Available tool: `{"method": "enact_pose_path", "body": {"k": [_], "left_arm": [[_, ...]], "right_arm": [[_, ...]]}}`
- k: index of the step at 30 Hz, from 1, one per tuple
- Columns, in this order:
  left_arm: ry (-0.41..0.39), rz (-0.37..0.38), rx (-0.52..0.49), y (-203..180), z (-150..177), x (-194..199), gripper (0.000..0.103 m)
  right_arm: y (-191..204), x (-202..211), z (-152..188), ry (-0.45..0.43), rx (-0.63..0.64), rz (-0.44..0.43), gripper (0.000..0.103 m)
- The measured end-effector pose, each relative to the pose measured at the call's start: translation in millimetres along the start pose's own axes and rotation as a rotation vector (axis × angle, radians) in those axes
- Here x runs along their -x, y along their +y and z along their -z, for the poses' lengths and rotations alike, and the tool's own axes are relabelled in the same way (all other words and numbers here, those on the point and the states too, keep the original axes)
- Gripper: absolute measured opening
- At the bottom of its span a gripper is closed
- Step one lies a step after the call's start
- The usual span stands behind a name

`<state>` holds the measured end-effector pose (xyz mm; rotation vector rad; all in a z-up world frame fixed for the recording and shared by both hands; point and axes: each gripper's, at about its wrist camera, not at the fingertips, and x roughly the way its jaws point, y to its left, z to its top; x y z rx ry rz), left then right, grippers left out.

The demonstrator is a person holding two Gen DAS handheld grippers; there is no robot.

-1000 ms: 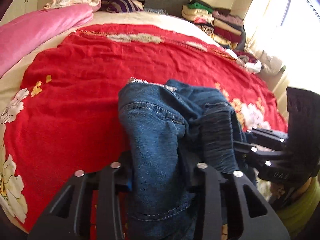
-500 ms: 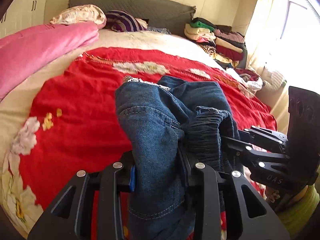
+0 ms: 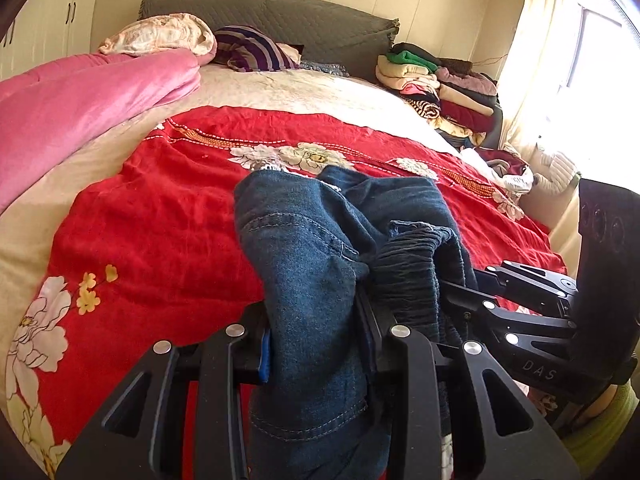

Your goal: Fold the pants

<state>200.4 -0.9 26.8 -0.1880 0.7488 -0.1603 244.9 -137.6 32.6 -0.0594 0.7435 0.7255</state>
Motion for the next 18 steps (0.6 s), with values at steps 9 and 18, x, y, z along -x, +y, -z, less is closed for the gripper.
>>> {"method": "enact_pose_path", "body": {"k": [9, 18], "left_arm": [[0.085, -0.035, 0.014, 16, 14, -28, 0.05], [0.127, -0.032, 0.029, 28, 25, -42, 0.059]], "right_arm": [[-11, -24, 10, 0.072, -0.05, 0.085, 0.037], [-23, -37, 23, 0.158, -0.067, 0.172, 0.059]]}}
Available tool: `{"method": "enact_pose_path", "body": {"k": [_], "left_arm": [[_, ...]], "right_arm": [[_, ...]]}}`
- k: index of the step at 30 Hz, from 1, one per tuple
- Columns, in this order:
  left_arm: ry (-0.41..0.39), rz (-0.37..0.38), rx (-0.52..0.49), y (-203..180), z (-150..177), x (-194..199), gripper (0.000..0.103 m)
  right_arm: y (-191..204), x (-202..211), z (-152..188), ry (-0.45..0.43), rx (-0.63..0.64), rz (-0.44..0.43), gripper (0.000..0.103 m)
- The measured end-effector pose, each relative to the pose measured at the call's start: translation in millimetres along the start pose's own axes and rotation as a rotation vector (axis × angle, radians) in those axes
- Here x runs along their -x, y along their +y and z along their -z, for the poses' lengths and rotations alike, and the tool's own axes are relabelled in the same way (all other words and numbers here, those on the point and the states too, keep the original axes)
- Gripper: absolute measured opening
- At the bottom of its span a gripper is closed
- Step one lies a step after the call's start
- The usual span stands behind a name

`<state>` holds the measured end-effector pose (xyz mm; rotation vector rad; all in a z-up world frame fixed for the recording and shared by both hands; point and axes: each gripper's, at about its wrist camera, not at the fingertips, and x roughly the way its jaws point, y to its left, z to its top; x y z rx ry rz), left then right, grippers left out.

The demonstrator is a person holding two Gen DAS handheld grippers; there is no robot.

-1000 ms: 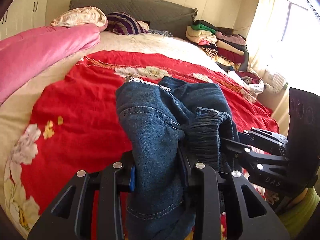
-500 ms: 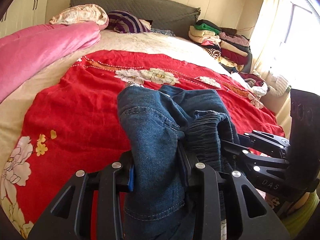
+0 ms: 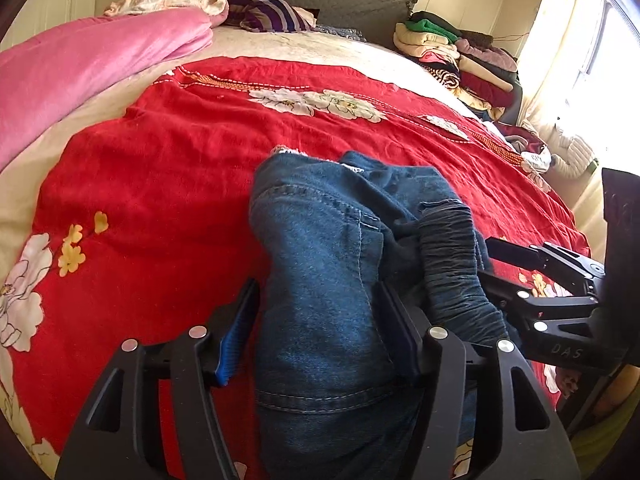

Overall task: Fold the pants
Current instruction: 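Release the pants and withdraw both tools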

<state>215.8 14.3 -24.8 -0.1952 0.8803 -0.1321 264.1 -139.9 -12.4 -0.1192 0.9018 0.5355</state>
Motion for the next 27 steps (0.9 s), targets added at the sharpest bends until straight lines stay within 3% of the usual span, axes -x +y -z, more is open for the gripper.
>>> {"method": "enact_pose_path", "body": {"k": [6, 8, 17, 20, 24, 27], "left_arm": [[0.009, 0.017, -0.001, 3, 2, -4, 0.061], [0.014, 0.01, -0.001, 6, 3, -5, 0.069], [0.025, 0.048, 0.008, 10, 3, -2, 0.069], [0.02, 0.047, 0.005, 10, 3, 2, 0.069], [0.008, 0.033, -0.007, 6, 5, 8, 0.069], [-0.011, 0.024, -0.01, 3, 6, 18, 0.087]], "right_arm": [[-2, -8, 3, 0.025, -0.027, 0.03, 0.065], [-3, -9, 3, 0.029, -0.033, 0.04, 0.067], [2, -4, 4, 0.041, -0.059, 0.088, 0.07], [3, -1, 5, 0.037, -0.067, 0.109, 0.079], [4, 7, 7, 0.015, -0.078, 0.12, 0.084], [4, 22, 9, -0.027, -0.074, 0.122, 0.086]]}}
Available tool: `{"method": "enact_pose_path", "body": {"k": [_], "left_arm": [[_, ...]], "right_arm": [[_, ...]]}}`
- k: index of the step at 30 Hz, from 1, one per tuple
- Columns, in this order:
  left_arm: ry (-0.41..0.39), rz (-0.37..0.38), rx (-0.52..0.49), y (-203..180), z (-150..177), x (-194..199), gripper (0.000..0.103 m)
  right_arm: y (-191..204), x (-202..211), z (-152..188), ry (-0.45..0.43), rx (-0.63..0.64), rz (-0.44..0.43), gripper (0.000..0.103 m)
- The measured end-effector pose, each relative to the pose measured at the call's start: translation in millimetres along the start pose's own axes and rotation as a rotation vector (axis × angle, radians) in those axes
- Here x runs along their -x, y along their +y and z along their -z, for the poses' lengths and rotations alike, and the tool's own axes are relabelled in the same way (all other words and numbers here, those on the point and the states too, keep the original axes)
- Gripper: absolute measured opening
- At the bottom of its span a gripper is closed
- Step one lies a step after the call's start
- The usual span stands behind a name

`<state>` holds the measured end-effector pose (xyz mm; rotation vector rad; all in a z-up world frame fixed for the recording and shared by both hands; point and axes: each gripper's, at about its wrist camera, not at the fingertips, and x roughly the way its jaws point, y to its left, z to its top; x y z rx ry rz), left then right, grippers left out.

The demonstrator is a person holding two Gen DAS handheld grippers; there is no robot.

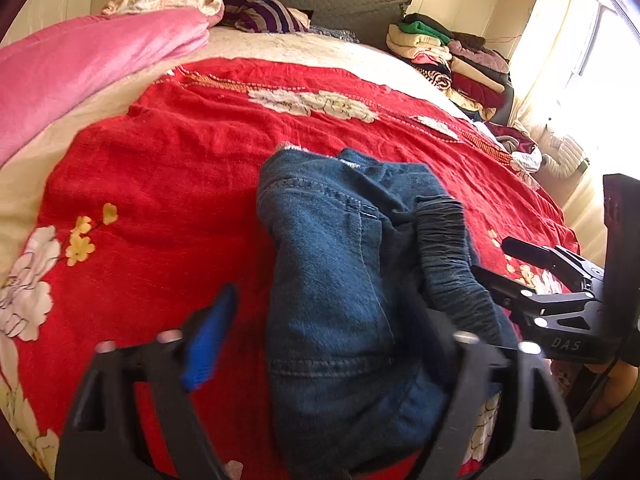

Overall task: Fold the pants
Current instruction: 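Release the pants and withdraw both tools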

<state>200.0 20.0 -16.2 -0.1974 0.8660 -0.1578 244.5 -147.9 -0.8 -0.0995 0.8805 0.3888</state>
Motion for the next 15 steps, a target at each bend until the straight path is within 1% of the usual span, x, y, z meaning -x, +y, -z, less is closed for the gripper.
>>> {"method": "enact_pose_path", "body": {"k": [1, 4, 6, 11, 15], "left_arm": [[-0.011, -0.008, -0.009, -2, 1, 5, 0.087], [-0.032, -0.021, -0.019, -6, 1, 18, 0.088], [-0.05, -0.034, -0.024, -9, 3, 29, 0.097], [-0.093, -0.042, -0.021, -17, 14, 62, 0.098], [-0.127, -0.061, -0.031, -29, 28, 89, 0.098]], "right_arm": [[-1, 4, 0, -0.011, 0.002, 0.006, 0.088], [-5, 21, 2, -0.061, -0.004, 0.019, 0.092], [-8, 34, 5, -0.098, -0.021, 0.015, 0.093], [-11, 67, 15, -0.165, -0.031, -0.008, 0.094], [-7, 98, 27, -0.226, -0.003, 0.002, 0.094]]}}
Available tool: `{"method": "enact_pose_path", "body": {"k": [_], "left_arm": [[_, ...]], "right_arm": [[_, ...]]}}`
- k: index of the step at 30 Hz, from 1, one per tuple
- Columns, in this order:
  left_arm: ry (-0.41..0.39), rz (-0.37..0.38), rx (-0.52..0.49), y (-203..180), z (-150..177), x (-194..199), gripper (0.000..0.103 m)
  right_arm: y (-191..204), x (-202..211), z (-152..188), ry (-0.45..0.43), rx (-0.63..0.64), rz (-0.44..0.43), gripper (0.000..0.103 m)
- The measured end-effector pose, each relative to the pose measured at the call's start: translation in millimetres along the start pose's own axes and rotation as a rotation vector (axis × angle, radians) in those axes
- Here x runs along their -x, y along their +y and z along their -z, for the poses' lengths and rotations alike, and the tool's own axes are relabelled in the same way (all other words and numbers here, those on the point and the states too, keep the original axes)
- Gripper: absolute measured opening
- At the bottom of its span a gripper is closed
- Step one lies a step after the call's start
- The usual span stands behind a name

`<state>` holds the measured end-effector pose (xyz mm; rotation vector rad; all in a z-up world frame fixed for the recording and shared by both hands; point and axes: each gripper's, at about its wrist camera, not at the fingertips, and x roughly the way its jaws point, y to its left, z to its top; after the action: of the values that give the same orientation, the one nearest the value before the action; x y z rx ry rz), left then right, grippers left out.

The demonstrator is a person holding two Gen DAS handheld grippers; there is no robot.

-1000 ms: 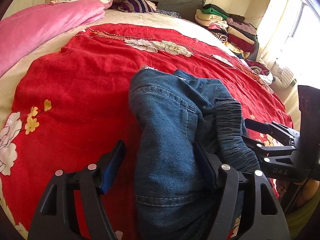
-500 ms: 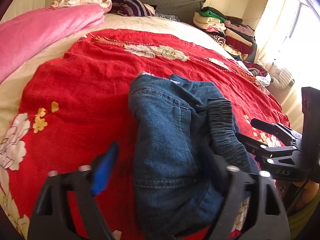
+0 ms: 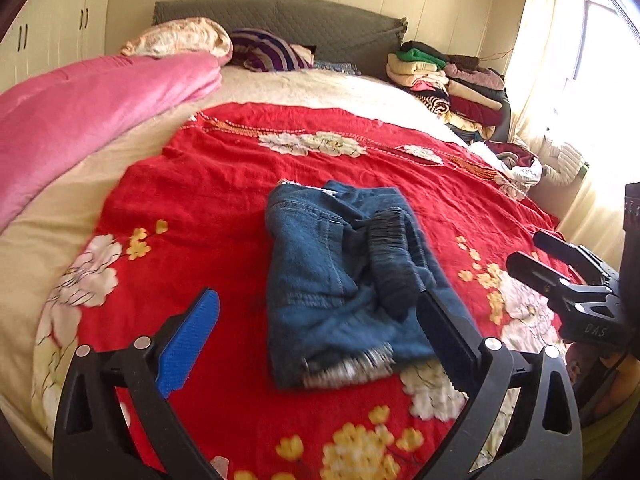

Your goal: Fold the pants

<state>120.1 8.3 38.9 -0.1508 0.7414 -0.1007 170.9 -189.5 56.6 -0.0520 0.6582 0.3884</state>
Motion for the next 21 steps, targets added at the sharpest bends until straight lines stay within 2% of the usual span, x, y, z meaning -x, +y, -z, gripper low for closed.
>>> {"method": "enact_pose_path", "body": {"k": [7, 12, 21], "left_arm": [[-0.045, 0.005, 0.017, -11, 34, 45, 0.098], [-0.046, -0.016, 0.006, -15, 60, 63, 0.099], [-0.046, -0.023, -0.005, -20, 88, 84, 0.099]], "right_arm": [[10, 54, 17, -0.047, 0.057, -0.03, 0.094], [22, 87, 30, -0.089, 0.13, 0.001, 0.094], [35, 109, 48, -0.095, 0.148, -0.022, 0.094]]}}
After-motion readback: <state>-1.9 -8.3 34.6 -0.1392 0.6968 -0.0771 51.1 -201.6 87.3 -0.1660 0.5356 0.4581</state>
